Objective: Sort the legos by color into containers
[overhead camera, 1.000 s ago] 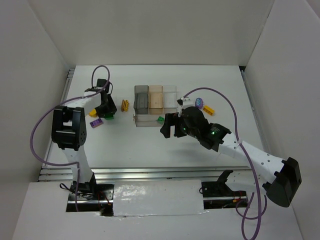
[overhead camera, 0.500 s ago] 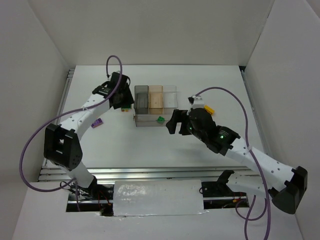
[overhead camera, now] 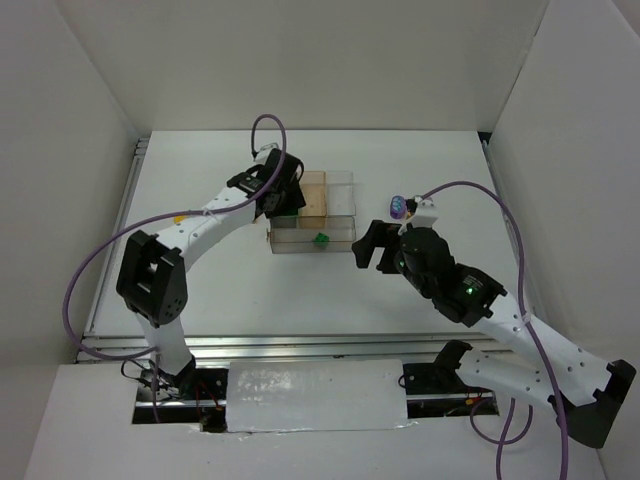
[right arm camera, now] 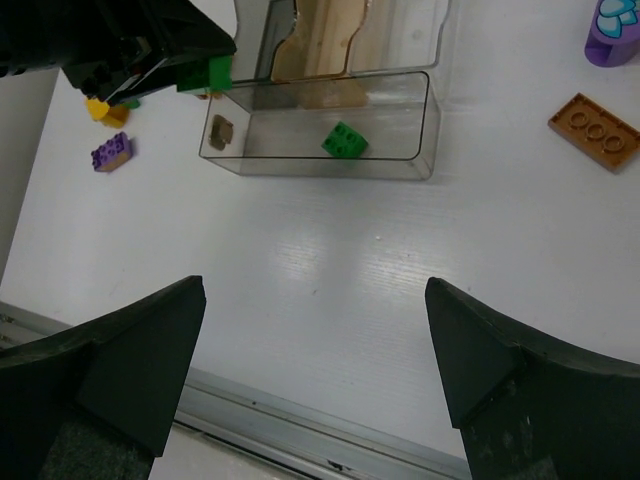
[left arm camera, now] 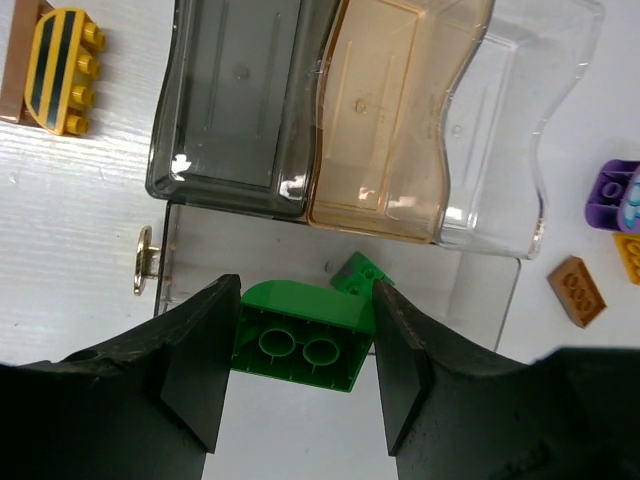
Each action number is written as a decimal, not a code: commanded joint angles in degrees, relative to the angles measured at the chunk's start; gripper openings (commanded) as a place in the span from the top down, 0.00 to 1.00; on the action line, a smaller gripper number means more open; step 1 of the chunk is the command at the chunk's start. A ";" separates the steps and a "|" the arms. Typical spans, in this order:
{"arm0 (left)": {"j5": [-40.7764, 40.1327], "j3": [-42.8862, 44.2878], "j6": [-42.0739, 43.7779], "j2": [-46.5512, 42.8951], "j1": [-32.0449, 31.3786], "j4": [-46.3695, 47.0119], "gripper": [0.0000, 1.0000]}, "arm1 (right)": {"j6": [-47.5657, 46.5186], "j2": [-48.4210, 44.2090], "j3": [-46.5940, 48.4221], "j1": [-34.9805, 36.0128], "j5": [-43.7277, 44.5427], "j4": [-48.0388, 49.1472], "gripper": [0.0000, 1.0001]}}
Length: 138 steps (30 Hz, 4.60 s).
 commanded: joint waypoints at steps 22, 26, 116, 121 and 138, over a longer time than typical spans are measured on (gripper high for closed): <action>-11.09 3.80 -1.59 0.31 -1.15 -5.54 0.00 | -1.71 0.35 -0.85 -0.23 0.92 0.35 0.02; -10.23 5.49 -3.78 -0.83 10.00 -12.16 0.00 | -3.82 0.09 -1.99 -0.14 -3.03 2.11 0.02; -7.60 -13.05 -32.70 -30.36 -24.43 0.92 1.00 | -6.89 10.37 -10.43 19.46 19.63 54.39 0.10; -7.51 -12.80 -32.71 -30.01 -24.96 0.05 1.00 | -8.91 9.06 -12.45 19.99 20.52 59.75 0.13; -3.56 -12.80 -31.30 -29.31 -26.19 3.92 1.00 | -16.11 12.73 -12.80 20.34 22.00 71.34 0.18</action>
